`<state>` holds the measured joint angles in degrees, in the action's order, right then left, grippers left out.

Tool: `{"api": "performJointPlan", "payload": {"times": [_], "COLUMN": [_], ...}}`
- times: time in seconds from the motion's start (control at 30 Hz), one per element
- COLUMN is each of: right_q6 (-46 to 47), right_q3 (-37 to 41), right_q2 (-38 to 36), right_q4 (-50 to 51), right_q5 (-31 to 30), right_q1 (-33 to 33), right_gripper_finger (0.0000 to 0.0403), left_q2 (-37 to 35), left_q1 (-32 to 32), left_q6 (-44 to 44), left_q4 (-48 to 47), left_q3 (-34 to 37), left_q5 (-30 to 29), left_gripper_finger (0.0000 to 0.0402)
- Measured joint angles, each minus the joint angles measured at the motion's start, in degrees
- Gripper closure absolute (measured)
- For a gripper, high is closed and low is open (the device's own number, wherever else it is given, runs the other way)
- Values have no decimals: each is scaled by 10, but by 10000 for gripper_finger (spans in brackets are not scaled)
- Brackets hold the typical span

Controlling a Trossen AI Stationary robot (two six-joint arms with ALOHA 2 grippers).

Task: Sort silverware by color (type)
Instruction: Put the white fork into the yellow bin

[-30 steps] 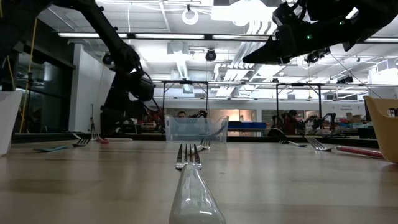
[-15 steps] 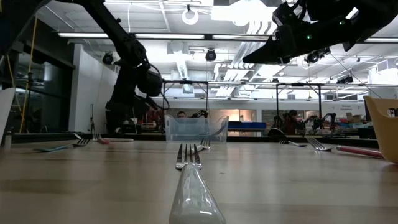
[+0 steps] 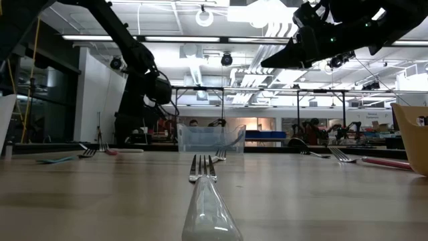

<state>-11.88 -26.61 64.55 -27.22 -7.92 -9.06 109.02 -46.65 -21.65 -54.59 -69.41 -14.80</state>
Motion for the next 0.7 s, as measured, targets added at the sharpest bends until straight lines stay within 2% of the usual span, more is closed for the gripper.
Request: {"api": "performJointPlan", "payload": {"times": [0.07, 0.23, 0.3, 0.4, 0.57, 0.7], "right_q6": [0, 0, 0, -1, -2, -2], "right_q3": [0, 0, 0, 0, 0, 0], "right_q2": [0, 0, 0, 0, 0, 0], "right_q4": [0, 0, 0, 0, 0, 0], "right_q5": [0, 0, 0, 0, 0, 0], "right_q1": [0, 0, 0, 0, 0, 0], "right_gripper_finger": [402, 402, 402, 402, 402, 402], "left_q2": [9, 21, 21, 21, 19, 19], "left_q1": [-3, -2, -2, -2, 5, 18], "left_q6": [0, -15, -16, -19, -29, -34], "left_q4": [2, 29, 35, 33, 15, 3], "left_q3": [0, 0, 0, 0, -2, -1], "left_q5": [19, -34, -35, -31, -28, -28], "left_gripper_finger": [282, 289, 295, 320, 391, 397]}}
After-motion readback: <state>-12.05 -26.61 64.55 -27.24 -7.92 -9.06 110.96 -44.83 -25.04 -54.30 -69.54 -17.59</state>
